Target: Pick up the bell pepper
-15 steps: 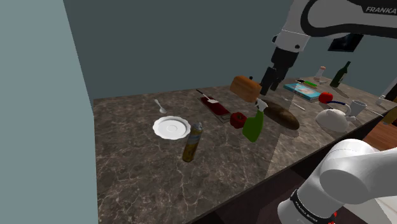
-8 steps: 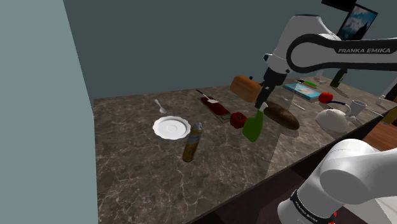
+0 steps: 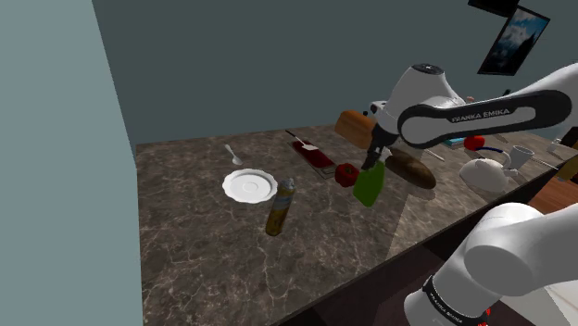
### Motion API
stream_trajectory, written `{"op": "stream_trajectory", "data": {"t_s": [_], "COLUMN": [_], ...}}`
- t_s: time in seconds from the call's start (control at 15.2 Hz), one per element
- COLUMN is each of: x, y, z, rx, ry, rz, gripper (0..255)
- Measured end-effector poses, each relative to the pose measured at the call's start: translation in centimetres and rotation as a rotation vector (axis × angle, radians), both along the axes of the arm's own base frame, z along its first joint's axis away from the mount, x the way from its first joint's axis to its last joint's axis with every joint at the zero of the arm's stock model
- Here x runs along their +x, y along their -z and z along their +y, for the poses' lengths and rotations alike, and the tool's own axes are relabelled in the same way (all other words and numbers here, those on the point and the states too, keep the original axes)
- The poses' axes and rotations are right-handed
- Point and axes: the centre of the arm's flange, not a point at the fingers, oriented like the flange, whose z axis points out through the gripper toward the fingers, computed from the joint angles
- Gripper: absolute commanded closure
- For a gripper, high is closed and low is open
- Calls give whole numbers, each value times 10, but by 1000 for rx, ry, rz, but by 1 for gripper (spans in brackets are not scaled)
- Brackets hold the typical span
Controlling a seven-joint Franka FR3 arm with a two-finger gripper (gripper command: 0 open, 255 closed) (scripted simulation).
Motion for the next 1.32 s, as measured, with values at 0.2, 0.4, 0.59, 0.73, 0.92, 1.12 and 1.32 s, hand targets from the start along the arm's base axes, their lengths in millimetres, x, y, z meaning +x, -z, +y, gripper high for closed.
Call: {"op": "stream_trajectory", "data": {"t_s": [0.2,0.4,0.59,0.73,0.92,1.12,1.32], "x": [13,30,40,42,42,42,43], "y": [28,61,81,90,107,118,119], "z": [-15,-30,-40,-40,-42,-41,-41], "rx": [-52,-103,-137,-142,-143,-143,-143], "ry": [-81,-163,-220,-228,-230,-230,-231], "rz": [-38,-75,-104,-108,-109,-109,-111], "gripper": [0,0,0,0,0,255,255]}}
